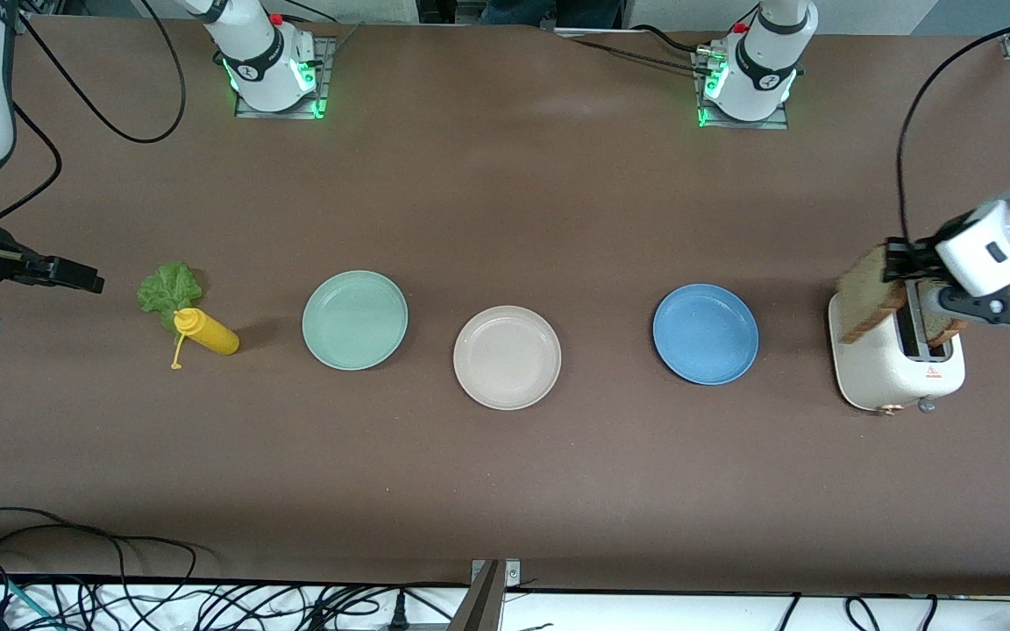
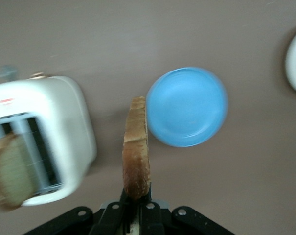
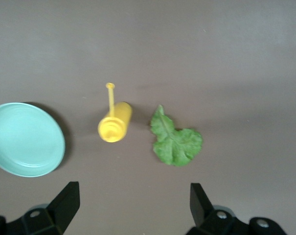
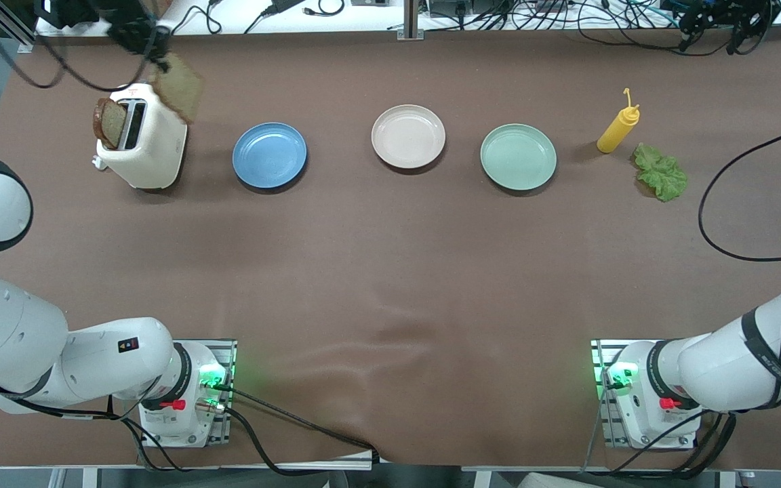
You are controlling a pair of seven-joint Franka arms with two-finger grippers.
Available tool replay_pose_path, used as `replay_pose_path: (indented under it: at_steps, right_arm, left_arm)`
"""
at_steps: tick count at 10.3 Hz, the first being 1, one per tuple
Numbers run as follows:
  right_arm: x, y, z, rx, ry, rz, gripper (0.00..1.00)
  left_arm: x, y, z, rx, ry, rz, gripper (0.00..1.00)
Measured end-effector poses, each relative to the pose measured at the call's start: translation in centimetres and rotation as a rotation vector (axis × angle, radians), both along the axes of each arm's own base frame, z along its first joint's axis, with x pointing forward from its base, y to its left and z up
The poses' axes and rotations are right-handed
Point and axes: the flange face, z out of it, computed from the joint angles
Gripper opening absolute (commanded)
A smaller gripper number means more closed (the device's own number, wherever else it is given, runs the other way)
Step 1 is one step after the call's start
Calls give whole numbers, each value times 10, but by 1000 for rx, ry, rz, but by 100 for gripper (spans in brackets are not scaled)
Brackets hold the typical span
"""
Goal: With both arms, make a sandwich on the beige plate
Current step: 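Lift the bread with the left gripper while the right gripper reaches the lettuce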
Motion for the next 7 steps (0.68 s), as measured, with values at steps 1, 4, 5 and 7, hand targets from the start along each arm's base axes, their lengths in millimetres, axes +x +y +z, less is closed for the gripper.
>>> replay_pose_path:
  at_steps: [1, 4, 5, 7]
  right_arm:
    - [2, -14, -17, -19, 31, -11, 100]
    - [6, -21, -55, -53, 101, -6, 100]
    - [6, -22, -69, -57, 117, -5, 100]
    - [2, -26, -104, -57, 120, 20, 100]
  left_arm:
    - [3, -32, 1, -34, 4, 4, 0]
    - [8, -112, -33, -268, 113, 5, 0]
    - [15, -131, -52, -367, 165, 18, 0]
    - [38, -166, -98, -560, 236, 74, 0]
